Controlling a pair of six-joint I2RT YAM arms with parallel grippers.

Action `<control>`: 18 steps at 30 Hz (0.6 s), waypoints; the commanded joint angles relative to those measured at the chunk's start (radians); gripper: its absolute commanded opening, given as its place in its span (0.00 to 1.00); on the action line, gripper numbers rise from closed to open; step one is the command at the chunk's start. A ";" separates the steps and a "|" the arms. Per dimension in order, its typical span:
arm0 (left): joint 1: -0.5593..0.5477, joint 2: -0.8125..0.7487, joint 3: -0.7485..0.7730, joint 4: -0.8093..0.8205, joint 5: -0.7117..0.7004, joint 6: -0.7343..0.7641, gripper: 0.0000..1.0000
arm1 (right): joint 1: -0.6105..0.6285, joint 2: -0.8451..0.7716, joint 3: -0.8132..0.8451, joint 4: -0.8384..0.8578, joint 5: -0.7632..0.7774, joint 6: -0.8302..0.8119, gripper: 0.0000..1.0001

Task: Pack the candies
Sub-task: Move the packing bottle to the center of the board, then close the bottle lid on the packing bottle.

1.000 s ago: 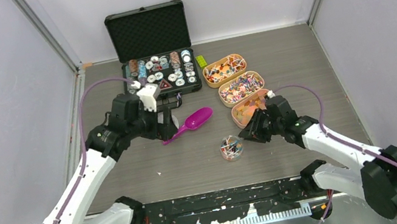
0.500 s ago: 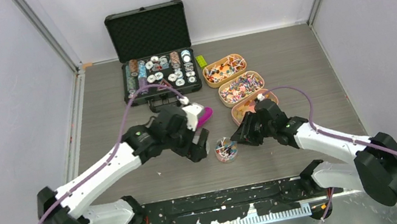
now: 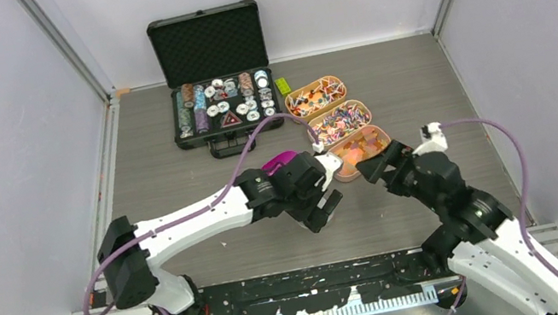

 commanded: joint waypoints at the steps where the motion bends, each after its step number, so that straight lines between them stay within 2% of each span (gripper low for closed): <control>1: -0.011 0.066 0.074 0.029 -0.060 0.026 0.55 | 0.002 -0.157 0.017 -0.128 0.152 -0.043 0.91; 8: -0.013 0.176 0.153 -0.001 -0.082 0.050 0.57 | 0.002 -0.425 0.016 -0.233 0.274 0.035 0.93; 11: -0.012 0.206 0.163 -0.013 -0.086 0.044 0.60 | 0.002 -0.501 0.039 -0.259 0.294 0.017 0.93; 18: -0.011 0.243 0.163 -0.016 -0.108 0.046 0.62 | 0.002 -0.445 0.130 -0.330 0.317 -0.024 0.92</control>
